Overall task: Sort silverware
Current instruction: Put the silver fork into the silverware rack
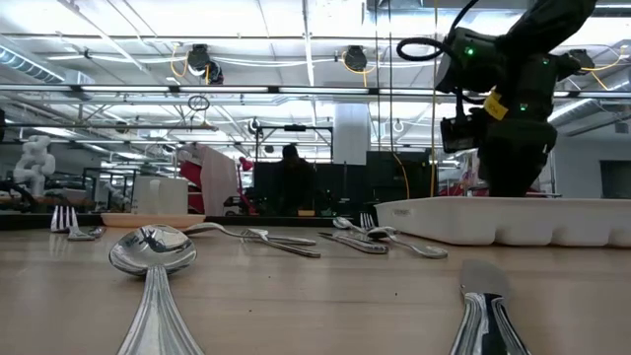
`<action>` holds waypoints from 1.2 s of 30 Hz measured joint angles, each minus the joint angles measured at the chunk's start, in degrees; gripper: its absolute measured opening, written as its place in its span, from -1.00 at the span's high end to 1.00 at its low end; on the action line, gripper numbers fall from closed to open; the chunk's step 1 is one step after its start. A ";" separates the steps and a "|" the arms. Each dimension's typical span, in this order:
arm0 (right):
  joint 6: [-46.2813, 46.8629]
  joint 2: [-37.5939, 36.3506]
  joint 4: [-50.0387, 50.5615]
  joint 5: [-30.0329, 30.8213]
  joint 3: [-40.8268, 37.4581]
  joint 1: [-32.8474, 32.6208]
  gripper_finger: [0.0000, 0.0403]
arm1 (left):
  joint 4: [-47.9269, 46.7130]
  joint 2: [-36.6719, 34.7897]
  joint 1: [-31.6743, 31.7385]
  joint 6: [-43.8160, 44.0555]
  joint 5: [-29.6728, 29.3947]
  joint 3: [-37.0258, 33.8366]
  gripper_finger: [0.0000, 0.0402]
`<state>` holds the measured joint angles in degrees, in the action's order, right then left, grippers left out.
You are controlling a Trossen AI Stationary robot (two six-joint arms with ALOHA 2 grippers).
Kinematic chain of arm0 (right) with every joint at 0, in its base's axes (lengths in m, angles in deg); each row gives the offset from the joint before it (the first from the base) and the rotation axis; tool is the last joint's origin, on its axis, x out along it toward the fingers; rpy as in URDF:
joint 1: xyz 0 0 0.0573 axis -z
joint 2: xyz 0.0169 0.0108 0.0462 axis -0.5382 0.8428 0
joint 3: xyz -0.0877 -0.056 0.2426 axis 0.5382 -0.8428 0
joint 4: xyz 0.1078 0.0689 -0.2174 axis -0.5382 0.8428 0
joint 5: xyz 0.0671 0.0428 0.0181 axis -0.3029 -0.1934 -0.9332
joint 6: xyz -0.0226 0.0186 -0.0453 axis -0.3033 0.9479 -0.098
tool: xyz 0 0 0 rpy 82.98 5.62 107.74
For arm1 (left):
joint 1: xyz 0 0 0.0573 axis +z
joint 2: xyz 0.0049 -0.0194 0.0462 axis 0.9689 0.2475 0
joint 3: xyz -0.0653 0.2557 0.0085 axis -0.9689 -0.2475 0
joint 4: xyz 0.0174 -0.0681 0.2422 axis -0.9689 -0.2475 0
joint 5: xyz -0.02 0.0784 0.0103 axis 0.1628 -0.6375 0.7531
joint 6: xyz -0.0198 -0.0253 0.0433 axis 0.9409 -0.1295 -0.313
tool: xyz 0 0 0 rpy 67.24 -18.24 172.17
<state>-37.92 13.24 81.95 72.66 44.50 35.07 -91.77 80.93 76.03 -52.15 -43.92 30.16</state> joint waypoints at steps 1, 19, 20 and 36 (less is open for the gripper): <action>-0.29 -0.03 -0.16 0.09 0.00 0.30 1.00 | 0.02 0.00 0.00 -0.02 0.00 0.00 0.32; -0.18 -0.05 1.12 -3.28 0.00 0.29 1.00 | 0.00 0.00 0.00 -1.25 0.00 0.00 0.32; -0.16 -0.05 1.38 -3.28 0.00 0.08 1.00 | 0.00 0.00 0.00 -1.37 0.00 0.00 0.32; -2.85 -0.05 1.58 1.62 0.02 0.68 1.00 | -0.02 0.00 0.00 -1.46 0.00 0.00 0.32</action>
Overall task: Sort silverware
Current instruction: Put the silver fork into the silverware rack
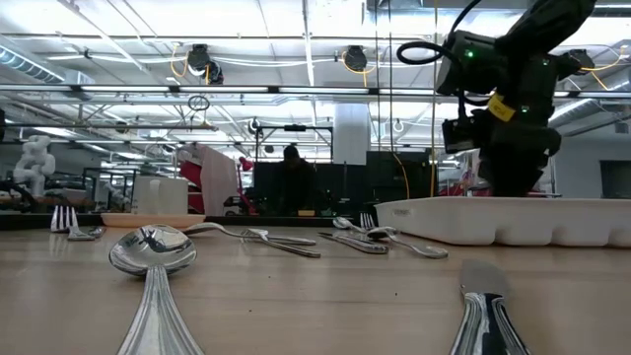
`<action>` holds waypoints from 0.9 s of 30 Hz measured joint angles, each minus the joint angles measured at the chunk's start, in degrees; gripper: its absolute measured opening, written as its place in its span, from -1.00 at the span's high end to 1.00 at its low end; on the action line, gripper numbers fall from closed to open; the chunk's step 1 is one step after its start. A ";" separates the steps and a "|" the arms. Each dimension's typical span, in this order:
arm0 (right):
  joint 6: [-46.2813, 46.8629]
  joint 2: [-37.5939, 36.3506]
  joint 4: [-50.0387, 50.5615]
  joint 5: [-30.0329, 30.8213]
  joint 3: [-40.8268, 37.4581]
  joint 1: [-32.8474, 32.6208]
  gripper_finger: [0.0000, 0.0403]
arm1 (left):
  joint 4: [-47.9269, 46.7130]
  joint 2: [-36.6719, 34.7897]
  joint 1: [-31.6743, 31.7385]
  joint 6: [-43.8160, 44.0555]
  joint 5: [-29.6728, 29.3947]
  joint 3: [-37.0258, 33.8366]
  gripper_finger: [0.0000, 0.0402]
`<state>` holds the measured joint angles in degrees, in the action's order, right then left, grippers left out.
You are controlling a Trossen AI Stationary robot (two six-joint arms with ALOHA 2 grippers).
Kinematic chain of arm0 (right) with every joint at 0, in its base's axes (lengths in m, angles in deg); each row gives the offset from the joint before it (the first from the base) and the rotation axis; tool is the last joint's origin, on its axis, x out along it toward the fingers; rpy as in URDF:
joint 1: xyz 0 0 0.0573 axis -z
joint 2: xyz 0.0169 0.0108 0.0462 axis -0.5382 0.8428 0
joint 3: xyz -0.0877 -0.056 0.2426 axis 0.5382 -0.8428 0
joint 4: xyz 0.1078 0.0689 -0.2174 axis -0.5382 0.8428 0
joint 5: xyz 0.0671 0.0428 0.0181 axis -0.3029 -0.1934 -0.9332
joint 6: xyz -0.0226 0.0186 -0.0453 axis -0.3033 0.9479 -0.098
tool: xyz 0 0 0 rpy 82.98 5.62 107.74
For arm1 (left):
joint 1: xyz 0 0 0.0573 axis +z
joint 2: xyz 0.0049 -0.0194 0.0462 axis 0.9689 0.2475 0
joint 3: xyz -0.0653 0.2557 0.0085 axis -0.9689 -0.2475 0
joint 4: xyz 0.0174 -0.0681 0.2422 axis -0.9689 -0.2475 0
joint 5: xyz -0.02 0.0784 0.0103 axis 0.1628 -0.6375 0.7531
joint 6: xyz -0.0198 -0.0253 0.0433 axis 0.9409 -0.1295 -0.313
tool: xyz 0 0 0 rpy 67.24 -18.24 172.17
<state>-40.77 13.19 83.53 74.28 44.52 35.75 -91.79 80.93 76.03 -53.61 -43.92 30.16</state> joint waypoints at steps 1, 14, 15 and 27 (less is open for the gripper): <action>-0.38 0.00 0.02 0.09 0.00 0.32 1.00 | 0.00 0.00 0.00 0.00 0.00 0.00 0.32; -3.31 2.23 -0.38 5.10 0.28 2.42 1.00 | -0.04 0.00 0.00 -1.19 -0.06 0.02 0.32; -3.50 2.27 -0.45 5.99 0.26 2.42 1.00 | -0.04 0.00 0.00 -1.41 -0.18 0.02 0.32; -3.77 1.66 0.62 9.56 1.21 3.53 1.00 | -0.04 0.00 0.00 -1.23 -1.03 0.02 0.32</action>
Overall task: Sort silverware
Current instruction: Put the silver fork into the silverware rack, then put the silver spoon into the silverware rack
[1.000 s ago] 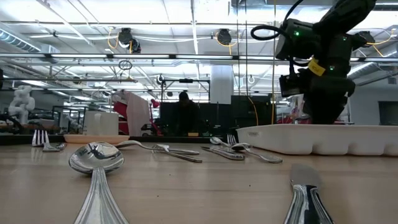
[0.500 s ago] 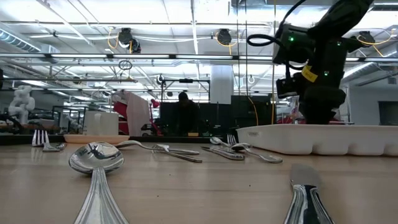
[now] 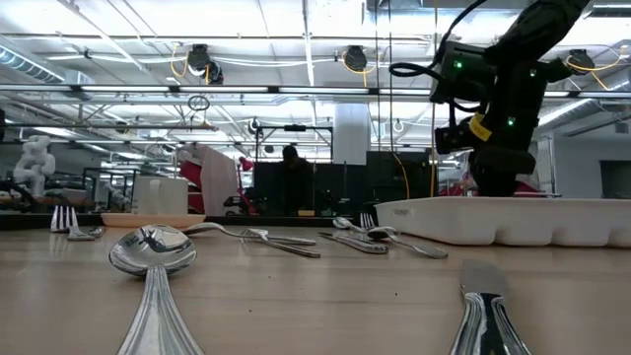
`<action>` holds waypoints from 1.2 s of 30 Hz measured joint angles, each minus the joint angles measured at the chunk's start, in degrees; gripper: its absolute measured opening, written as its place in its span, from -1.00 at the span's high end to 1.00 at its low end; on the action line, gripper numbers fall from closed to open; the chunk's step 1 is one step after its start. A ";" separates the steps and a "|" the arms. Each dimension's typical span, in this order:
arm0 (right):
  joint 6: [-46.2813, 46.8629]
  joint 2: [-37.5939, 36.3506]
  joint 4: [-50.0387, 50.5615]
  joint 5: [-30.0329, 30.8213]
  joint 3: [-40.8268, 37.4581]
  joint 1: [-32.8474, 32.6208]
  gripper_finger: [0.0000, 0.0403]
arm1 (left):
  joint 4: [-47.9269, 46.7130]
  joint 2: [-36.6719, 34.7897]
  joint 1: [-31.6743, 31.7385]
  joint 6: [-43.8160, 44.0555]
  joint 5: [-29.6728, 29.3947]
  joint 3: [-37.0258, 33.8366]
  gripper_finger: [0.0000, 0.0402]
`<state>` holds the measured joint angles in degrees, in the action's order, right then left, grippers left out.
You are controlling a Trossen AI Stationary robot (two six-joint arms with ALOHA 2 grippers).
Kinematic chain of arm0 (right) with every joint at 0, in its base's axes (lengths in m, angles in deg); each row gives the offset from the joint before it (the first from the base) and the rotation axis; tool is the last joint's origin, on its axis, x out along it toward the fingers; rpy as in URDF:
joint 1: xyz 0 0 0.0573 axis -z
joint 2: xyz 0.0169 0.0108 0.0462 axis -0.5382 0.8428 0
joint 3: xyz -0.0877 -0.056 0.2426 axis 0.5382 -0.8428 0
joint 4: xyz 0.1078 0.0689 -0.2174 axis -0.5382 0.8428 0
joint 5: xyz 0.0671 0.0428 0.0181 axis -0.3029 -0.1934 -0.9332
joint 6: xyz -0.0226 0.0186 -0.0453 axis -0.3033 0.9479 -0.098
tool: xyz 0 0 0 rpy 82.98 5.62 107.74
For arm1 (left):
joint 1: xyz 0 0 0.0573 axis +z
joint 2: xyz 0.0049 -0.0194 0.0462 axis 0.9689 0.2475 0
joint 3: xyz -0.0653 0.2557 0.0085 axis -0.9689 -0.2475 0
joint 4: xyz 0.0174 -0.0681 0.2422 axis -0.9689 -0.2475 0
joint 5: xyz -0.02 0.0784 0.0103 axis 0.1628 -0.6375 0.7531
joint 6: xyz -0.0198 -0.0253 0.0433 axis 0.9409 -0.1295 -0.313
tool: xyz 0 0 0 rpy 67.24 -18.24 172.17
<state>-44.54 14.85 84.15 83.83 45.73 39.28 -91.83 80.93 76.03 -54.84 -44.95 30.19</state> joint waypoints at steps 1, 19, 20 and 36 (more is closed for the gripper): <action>0.06 -0.05 0.47 -0.09 0.81 -0.02 1.00 | 0.01 0.00 0.00 0.07 -0.02 0.00 0.32; -5.34 -6.30 18.68 4.26 12.78 3.95 1.00 | -7.05 0.00 -0.02 -2.80 -7.88 0.07 0.32; -5.36 -6.59 18.61 1.39 12.78 3.36 1.00 | -10.46 0.00 -0.02 -2.89 -9.97 0.07 0.32; 10.24 -11.89 16.27 -8.50 12.76 -24.44 1.00 | -33.92 0.03 -9.90 -7.89 -18.50 -19.44 0.32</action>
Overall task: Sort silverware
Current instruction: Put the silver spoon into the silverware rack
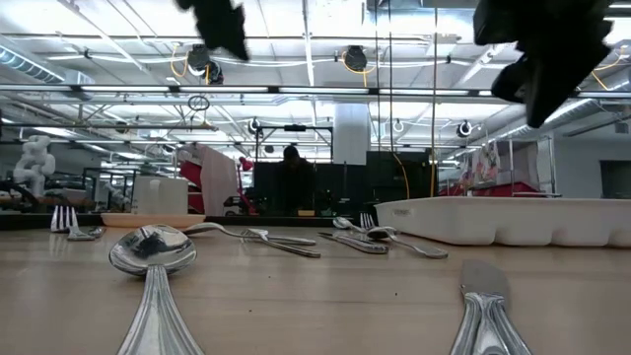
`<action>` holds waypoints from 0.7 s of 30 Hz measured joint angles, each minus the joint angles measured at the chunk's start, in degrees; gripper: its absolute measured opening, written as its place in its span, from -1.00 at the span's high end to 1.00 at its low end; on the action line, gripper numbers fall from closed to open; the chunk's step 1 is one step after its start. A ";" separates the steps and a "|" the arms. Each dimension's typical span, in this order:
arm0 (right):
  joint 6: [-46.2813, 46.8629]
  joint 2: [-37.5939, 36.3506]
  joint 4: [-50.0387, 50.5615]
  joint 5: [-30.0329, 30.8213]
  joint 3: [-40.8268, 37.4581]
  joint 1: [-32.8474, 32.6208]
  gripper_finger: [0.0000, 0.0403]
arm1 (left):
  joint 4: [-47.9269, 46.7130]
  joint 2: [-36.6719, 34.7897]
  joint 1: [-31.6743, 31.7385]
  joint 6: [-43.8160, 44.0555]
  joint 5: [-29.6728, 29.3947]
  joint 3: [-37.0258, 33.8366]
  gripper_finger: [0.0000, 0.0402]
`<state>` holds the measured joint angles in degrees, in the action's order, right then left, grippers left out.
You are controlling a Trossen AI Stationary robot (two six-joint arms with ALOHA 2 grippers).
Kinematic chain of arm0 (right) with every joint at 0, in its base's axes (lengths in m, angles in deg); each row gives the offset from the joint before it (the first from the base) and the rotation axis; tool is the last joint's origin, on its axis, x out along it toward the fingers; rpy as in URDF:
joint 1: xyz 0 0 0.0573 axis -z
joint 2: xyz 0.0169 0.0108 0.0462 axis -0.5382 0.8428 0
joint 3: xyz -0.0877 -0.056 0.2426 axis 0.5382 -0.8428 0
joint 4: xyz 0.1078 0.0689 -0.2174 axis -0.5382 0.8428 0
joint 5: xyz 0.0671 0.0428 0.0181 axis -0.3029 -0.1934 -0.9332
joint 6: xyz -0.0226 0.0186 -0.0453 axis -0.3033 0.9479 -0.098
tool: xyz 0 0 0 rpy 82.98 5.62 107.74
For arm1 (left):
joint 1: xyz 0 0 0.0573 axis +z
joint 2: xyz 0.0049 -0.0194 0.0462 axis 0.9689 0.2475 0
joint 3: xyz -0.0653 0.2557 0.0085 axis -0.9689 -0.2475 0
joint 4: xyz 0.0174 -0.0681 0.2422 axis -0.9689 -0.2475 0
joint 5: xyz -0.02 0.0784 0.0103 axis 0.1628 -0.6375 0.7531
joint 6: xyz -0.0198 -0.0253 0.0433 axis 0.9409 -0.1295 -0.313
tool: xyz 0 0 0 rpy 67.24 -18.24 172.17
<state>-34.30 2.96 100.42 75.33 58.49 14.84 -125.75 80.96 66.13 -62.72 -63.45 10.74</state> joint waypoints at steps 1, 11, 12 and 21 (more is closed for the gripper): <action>0.58 0.23 -0.19 -0.01 0.00 -1.20 1.00 | 1.58 0.01 -0.80 -0.39 1.13 -2.43 0.32; 5.57 1.29 -1.41 0.08 -0.02 -7.79 0.85 | 15.72 1.13 -8.71 13.64 5.83 -12.75 0.32; 6.38 1.29 -1.69 0.14 -0.02 -8.05 0.81 | 18.79 1.15 -8.17 20.15 6.01 -14.50 0.32; 11.73 1.31 -3.19 2.27 -0.02 -9.96 0.41 | 34.58 1.20 -8.28 56.17 7.86 -26.40 0.32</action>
<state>-22.57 4.27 97.23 77.61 58.47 4.88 -91.17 82.16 57.85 -6.55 -55.58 -15.65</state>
